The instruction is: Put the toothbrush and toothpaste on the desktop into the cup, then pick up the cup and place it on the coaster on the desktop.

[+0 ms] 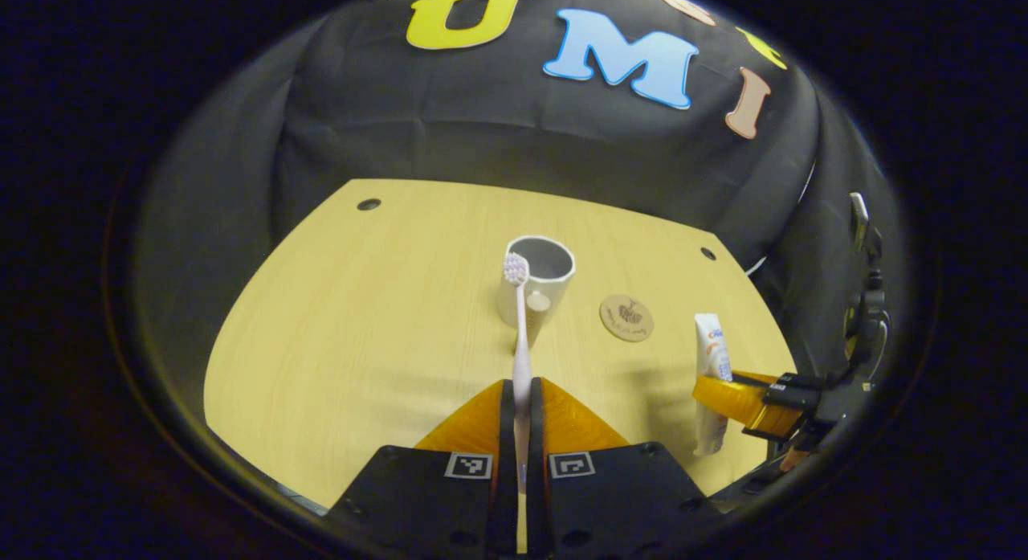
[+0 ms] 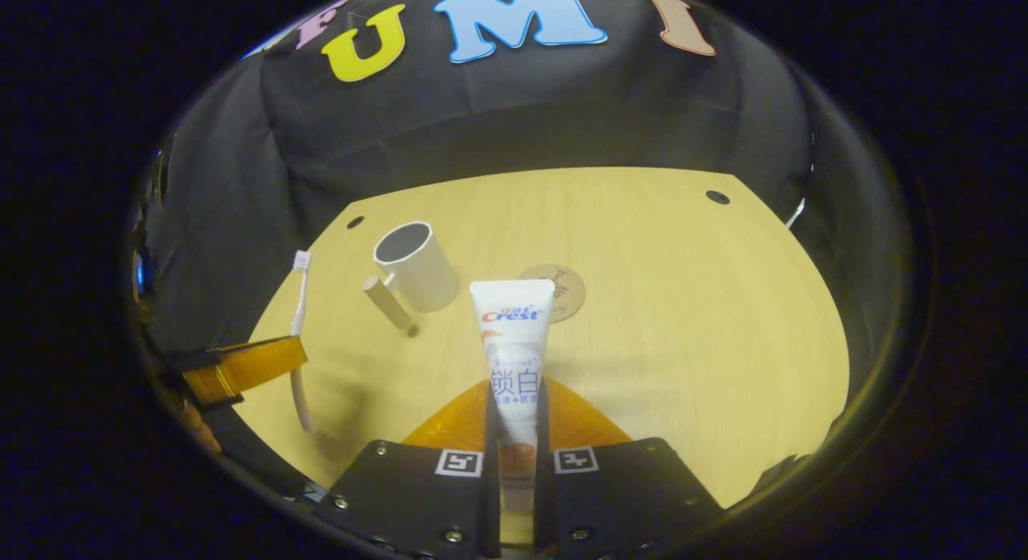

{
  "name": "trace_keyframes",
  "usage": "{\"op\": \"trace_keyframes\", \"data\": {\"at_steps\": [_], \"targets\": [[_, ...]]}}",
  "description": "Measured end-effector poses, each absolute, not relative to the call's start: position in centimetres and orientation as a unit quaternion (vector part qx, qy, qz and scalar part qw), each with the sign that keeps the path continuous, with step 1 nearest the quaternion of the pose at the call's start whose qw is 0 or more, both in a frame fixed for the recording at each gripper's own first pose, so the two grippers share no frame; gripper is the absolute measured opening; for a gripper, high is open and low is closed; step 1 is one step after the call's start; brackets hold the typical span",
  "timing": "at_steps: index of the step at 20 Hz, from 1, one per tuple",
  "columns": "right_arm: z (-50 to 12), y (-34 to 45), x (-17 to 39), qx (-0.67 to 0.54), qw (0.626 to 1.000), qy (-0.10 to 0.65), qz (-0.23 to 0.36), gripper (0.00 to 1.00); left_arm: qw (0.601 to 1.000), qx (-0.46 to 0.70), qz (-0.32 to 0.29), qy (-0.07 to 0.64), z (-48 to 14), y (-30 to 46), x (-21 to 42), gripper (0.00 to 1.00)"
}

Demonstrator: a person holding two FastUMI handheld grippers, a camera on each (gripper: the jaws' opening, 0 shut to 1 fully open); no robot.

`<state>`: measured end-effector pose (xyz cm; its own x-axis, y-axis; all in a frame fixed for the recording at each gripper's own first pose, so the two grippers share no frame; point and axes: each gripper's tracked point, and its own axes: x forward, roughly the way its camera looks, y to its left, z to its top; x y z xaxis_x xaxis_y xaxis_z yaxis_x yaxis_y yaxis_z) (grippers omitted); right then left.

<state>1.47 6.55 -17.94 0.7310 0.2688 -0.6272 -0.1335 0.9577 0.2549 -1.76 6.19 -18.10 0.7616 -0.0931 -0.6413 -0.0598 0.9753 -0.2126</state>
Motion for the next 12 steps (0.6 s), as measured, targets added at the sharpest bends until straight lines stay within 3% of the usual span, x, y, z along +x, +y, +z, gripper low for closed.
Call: {"op": "trace_keyframes", "data": {"at_steps": [5,7,12], "targets": [[-18.1,6.7,1.5,0.097,0.925,0.351,0.110,0.18,0.961,-0.118,-0.015,0.250,-13.3,6.2,3.2,0.11],[-17.7,6.8,1.8,0.100,0.926,0.346,0.112,0.17,0.967,-0.123,-0.021,0.224,-12.2,6.2,4.6,0.14],[-15.1,7.1,3.7,0.101,0.940,0.304,0.119,0.17,0.976,-0.121,-0.040,0.178,-10.7,6.3,7.4,0.11]]}}
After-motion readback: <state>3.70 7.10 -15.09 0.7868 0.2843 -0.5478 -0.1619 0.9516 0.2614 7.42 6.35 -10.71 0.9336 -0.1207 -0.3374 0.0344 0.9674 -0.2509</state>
